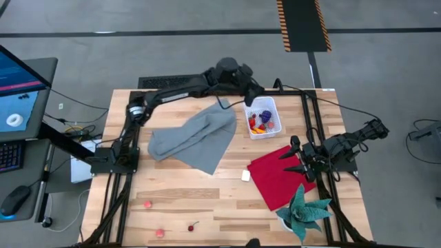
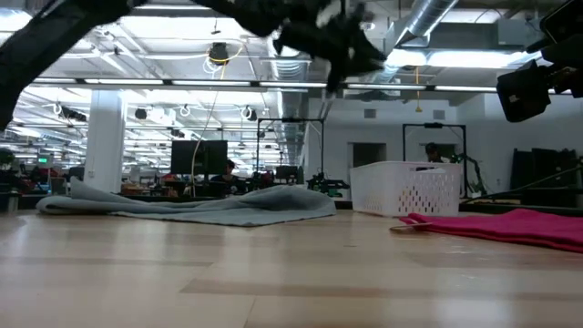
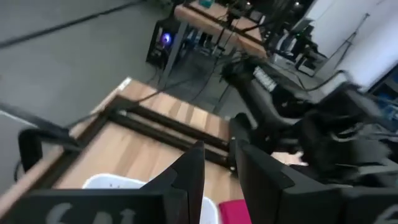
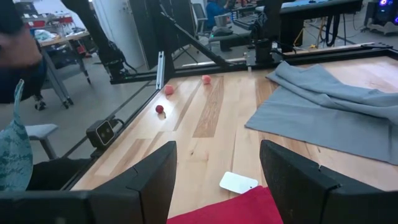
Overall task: Pick and placing Produce into tupperware
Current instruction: Put the red cherry into the white bin
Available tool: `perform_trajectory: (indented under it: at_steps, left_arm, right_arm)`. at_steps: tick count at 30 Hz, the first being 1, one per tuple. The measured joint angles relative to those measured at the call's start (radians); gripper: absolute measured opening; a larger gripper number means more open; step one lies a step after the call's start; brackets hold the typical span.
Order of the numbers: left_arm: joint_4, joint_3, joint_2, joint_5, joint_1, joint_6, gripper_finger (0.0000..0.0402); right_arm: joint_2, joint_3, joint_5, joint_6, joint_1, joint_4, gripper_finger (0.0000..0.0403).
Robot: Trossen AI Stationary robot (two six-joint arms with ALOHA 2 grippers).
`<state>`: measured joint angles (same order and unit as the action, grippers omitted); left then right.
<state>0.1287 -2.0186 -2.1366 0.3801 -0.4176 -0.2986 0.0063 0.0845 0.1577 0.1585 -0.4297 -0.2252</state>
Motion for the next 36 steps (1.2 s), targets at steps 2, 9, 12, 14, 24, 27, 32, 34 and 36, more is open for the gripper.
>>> perform_trajectory:
  at_steps: [2,9,12,14,24,27,32,34,36]
  left_arm:
    - [0.037,0.0,0.05,-0.002,0.01,0.029,0.0083]
    - [0.267,0.0,0.231,-0.09,0.069,0.141,0.0083]
    - [0.353,0.0,0.294,-0.109,0.104,0.186,0.0083]
    - [0.39,0.0,0.335,-0.126,0.133,0.236,0.0083]
    - [0.71,0.0,0.468,-0.166,0.291,0.327,0.0083]
    - [0.812,0.0,0.48,-0.166,0.347,0.336,0.0083]
    - [0.899,0.0,0.481,-0.221,0.469,0.313,0.0083]
    - [0.895,0.005,0.481,-0.245,0.535,0.293,0.0083]
    - [0.905,0.01,0.481,-0.293,0.604,0.26,0.0083]
  right_arm:
    - [0.0,0.0,0.0,0.0,0.0,0.0,0.0254]
    - [0.0,0.0,0.0,0.0,0.0,0.0,0.0254]
    - [0.0,0.0,0.0,0.0,0.0,0.0,0.0254]
    - [0.0,0.0,0.0,0.0,0.0,0.0,0.0254]
    - [0.0,0.0,0.0,0.0,0.0,0.0,0.0254]
    - [0.0,0.0,0.0,0.0,0.0,0.0,0.0254]
    - [0.0,0.0,0.0,0.0,0.0,-0.001,0.0254]
    - [0.0,0.0,0.0,0.0,0.0,0.0,0.0254]
    - [0.0,0.0,0.0,0.0,0.0,0.0,0.0254]
